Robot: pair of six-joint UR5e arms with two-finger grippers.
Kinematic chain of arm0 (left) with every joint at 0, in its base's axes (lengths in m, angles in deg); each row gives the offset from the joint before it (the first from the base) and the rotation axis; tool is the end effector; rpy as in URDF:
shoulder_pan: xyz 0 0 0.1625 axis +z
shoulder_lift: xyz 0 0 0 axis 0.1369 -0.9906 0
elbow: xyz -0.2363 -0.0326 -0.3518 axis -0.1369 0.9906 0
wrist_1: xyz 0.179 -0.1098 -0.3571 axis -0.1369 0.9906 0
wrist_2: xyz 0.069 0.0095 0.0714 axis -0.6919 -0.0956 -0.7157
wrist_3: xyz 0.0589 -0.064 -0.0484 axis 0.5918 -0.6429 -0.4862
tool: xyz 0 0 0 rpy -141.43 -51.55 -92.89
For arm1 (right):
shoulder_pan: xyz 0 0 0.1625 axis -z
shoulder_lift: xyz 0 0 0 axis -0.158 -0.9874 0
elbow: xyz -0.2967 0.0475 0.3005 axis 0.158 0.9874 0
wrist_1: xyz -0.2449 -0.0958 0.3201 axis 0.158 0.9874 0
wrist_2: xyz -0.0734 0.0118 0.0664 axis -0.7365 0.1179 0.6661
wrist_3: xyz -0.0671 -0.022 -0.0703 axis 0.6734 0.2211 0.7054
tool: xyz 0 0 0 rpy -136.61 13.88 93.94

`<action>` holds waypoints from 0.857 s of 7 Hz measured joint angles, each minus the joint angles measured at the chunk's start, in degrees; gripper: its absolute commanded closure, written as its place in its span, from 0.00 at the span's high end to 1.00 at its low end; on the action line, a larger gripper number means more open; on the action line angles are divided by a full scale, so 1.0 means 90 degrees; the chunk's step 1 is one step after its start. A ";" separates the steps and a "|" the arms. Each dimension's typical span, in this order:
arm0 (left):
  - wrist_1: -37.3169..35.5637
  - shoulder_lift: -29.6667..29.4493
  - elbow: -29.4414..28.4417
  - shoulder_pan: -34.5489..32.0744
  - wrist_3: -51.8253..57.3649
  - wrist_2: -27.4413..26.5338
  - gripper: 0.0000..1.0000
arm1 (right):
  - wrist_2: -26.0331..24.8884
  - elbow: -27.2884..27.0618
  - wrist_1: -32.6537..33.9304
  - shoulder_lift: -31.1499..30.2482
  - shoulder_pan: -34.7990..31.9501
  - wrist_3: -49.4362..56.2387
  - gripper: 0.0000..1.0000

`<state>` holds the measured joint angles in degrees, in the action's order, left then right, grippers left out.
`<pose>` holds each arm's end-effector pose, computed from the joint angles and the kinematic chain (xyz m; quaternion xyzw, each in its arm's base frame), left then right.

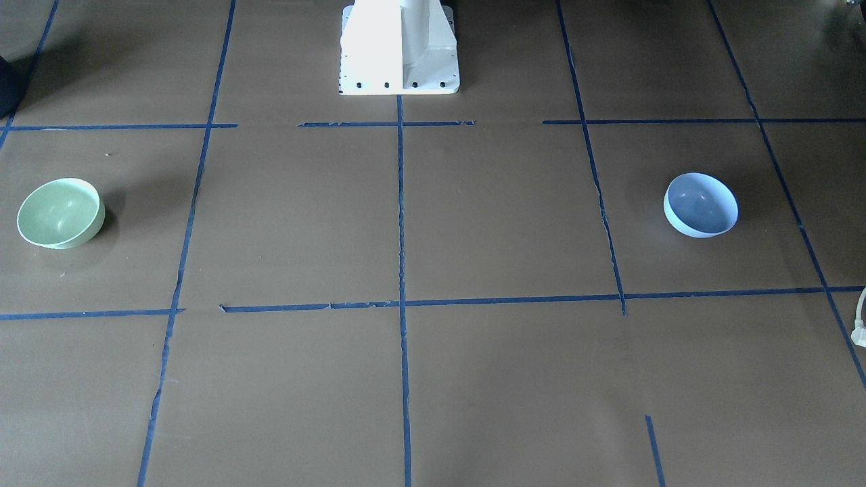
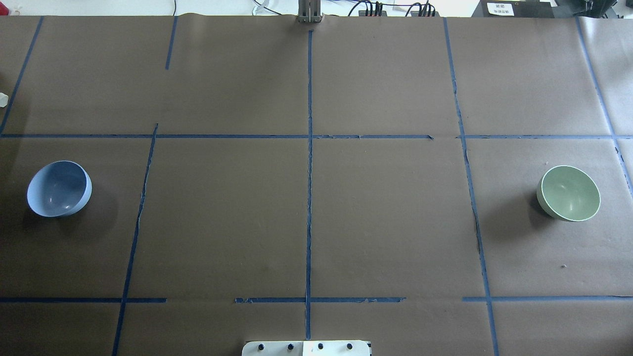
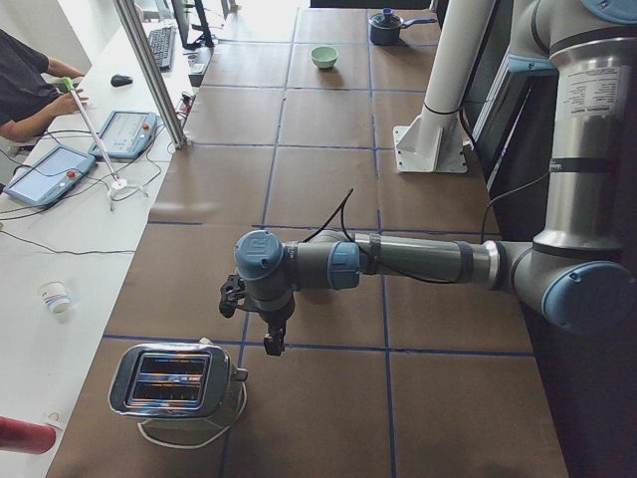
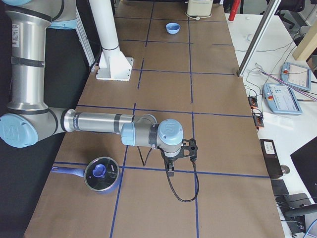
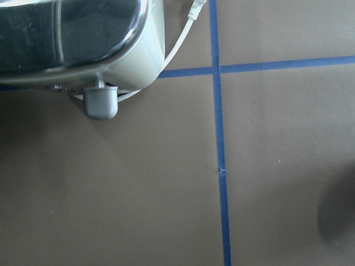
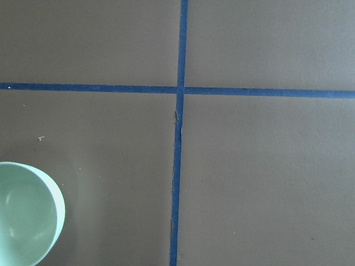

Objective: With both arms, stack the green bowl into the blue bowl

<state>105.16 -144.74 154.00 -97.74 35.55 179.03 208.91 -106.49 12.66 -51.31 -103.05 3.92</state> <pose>-0.0619 -0.4804 0.6317 0.0081 0.3821 0.0507 0.9227 0.0900 -0.4409 0.6471 0.0345 -0.4042 -0.0040 0.9140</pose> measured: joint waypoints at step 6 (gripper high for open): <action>0.3195 0.0345 0.0158 0.1856 -0.4006 0.0491 1.00 | 0.0043 -0.0051 0.0000 0.0081 0.0007 -0.0005 1.00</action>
<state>133.92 -141.64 155.42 -81.04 -0.50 183.45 209.30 -106.94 12.66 -50.59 -102.98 3.88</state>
